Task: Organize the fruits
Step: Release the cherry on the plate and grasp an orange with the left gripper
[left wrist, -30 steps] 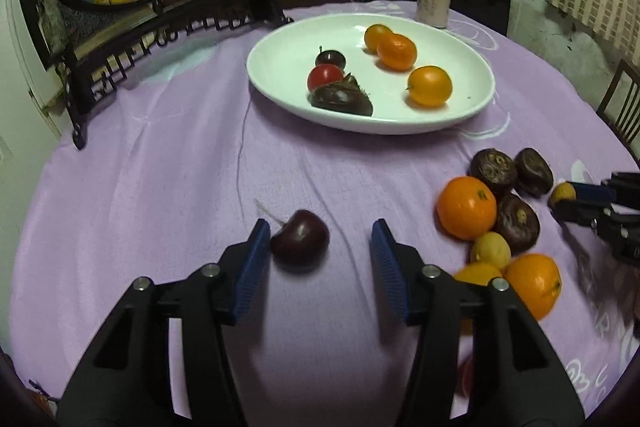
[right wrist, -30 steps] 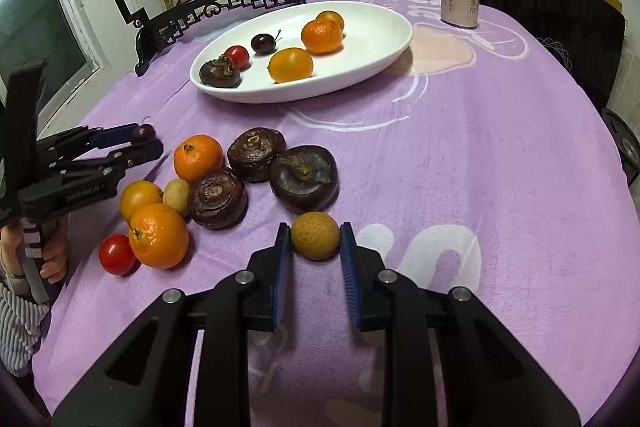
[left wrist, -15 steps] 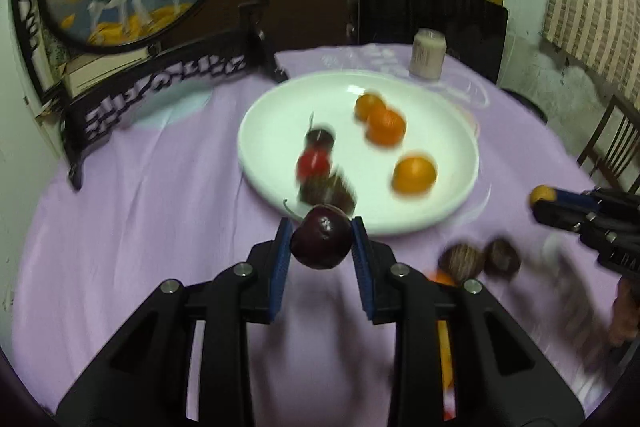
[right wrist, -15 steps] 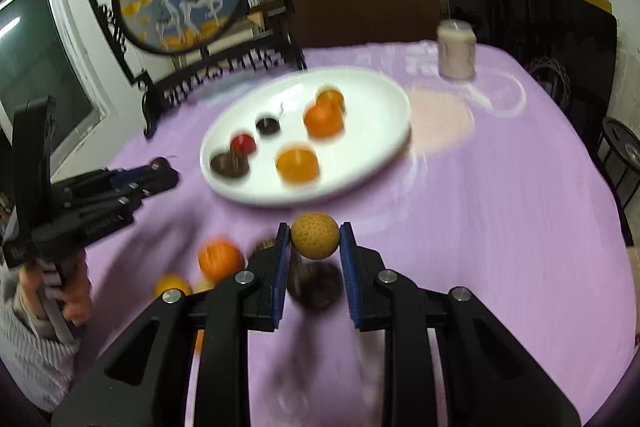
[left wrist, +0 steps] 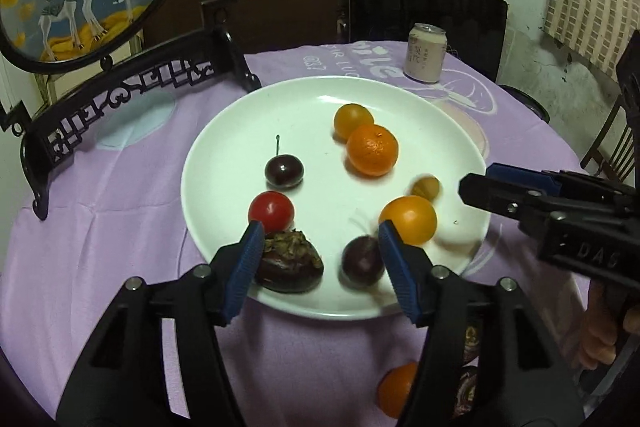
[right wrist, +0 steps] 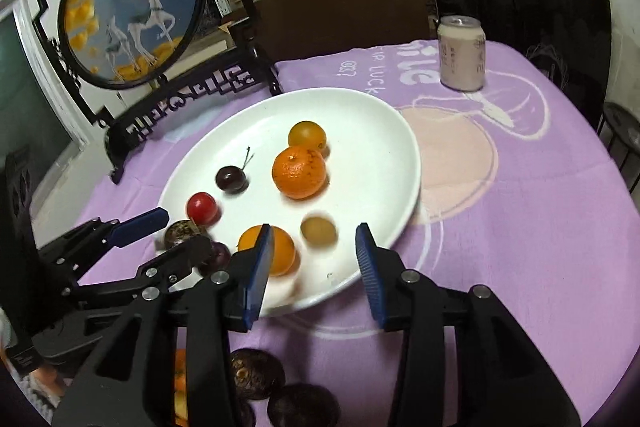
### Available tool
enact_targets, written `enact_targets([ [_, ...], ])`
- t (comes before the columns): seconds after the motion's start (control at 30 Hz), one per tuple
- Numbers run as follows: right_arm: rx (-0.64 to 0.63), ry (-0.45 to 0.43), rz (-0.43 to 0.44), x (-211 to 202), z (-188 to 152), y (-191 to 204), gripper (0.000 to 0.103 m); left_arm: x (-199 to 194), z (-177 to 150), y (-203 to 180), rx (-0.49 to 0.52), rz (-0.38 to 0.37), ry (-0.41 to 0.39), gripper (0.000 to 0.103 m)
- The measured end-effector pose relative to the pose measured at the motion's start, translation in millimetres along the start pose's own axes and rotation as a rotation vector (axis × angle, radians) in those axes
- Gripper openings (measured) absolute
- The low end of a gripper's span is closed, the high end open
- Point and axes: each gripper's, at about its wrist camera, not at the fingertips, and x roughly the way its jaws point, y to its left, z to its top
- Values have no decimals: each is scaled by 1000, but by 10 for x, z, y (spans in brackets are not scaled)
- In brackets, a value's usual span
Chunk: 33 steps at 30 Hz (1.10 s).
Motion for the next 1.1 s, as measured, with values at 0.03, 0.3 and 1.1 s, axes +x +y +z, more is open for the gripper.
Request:
enact_targets([
  [0.03, 15, -3, 17, -40, -5, -26, 43, -32, -19, 11, -6, 2, -2, 61],
  [0.3, 9, -4, 45, -442, -356, -10, 57, -343, -396, 180, -28, 11, 31, 67],
  [1.1, 10, 5, 27, -699, -662, -98, 57, -828, -1003, 251, 65, 115, 26, 87],
])
